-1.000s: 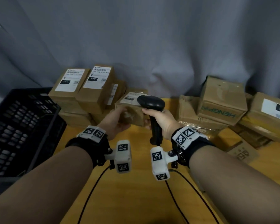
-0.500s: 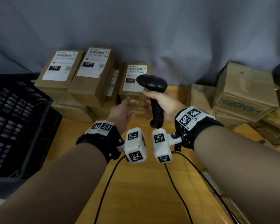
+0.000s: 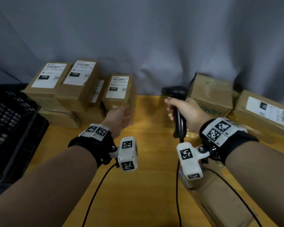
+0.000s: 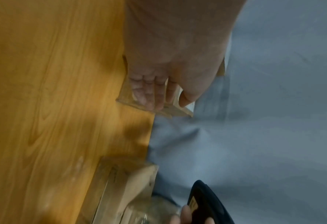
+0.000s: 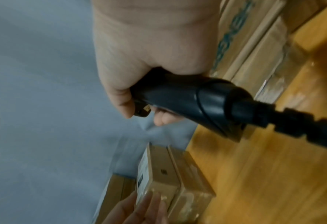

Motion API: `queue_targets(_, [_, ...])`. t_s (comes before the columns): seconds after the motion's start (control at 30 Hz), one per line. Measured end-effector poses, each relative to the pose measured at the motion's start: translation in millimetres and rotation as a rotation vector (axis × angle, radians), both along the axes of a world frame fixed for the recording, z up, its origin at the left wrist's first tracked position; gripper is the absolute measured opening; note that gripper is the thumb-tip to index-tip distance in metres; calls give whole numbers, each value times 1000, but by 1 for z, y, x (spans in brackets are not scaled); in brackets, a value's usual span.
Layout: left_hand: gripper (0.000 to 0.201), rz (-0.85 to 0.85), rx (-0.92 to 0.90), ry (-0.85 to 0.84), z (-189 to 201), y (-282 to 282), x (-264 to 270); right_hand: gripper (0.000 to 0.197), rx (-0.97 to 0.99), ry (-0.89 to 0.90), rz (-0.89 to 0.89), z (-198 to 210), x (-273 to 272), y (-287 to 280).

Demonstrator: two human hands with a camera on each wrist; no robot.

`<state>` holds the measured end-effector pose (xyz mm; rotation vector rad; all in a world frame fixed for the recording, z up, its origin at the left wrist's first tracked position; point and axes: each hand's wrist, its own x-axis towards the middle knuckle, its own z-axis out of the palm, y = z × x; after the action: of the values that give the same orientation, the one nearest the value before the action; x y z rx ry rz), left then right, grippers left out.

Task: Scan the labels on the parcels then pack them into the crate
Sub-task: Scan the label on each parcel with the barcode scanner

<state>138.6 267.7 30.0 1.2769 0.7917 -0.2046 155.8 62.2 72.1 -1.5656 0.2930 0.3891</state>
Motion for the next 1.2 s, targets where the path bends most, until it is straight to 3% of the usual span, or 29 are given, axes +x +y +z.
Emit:
queue_targets(0.13, [11, -117, 21, -36, 19, -47, -1, 13, 1, 36, -24, 28, -14, -65])
queue_targets(0.3, [8, -239, 78, -113, 46, -114, 11, 18, -180, -69, -129, 47, -16, -138])
queue_targets(0.43, [23, -335, 207, -178, 47, -158, 19, 12, -201, -109, -191, 42, -16, -181])
queue_targets(0.53, [23, -361, 288, -160, 32, -178, 21, 19, -283, -157, -213, 24, -19, -202])
queue_targets(0.67, [33, -365, 310, -74, 15, -195, 27, 24, -258, -169, -263, -3, -16, -216])
queue_targets(0.8, [63, -378, 317, -38, 14, -211, 39, 26, -224, -132, -271, -20, -5, -212])
queue_targets(0.93, [57, -431, 294, -80, 16, -222, 50, 41, -202, -137, -222, -26, 6, -201])
queue_targets(1.07, [57, -334, 188, -32, 15, -220, 47, 50, -123, -113, -265, -32, 9, -196])
queue_targets(1.2, [73, -307, 50, 17, 18, -205, 32, 43, -132, -138, -307, -26, 4, -190])
